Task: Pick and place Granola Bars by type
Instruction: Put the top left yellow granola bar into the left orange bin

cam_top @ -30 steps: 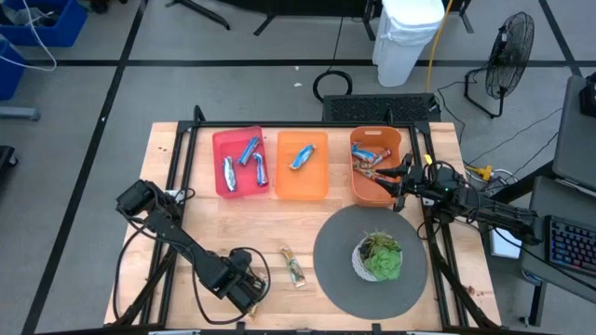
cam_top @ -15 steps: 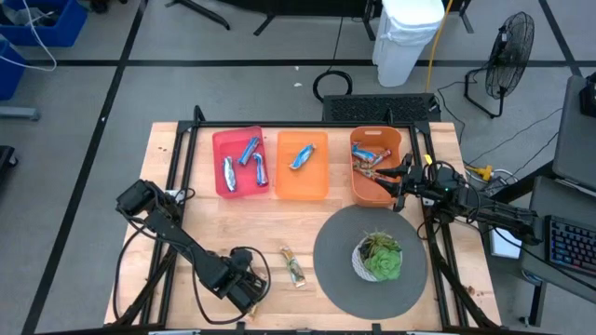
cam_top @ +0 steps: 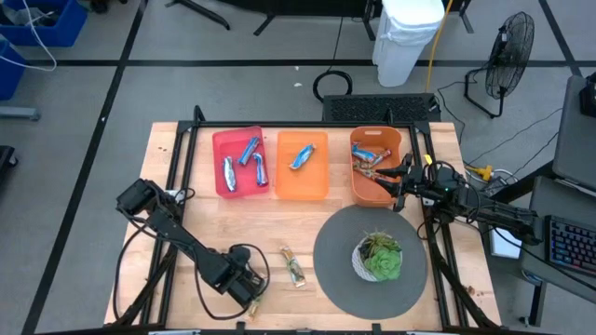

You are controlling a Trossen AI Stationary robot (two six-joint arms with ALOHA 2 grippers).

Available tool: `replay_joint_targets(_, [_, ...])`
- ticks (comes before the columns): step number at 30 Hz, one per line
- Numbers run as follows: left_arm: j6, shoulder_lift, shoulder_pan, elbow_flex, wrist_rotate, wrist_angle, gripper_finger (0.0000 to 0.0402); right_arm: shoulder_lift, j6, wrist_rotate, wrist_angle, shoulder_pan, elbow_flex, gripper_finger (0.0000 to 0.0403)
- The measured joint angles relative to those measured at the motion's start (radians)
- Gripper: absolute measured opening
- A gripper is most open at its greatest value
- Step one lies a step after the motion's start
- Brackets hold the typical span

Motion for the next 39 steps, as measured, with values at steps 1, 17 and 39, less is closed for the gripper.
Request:
replay_joint_targets(1, [0.014,0.000,0.001,0.000,-0.003,-0.002,0.0145,0.000,0.000,0.000,0.000,0.000,0.000,0.0128])
replay_joint_targets(17, [0.089,0.001,0.002,0.001,-0.105,-0.202,0.0006,0.000,0.000,0.000,0.000,0.000,0.000,0.0128])
replay_joint_targets(39, [0.117,-0.137,0.064,-0.076,-0.923,-0.433,0.0001,0.000,0.000,0.000,0.000,0.000,0.000,0.0128])
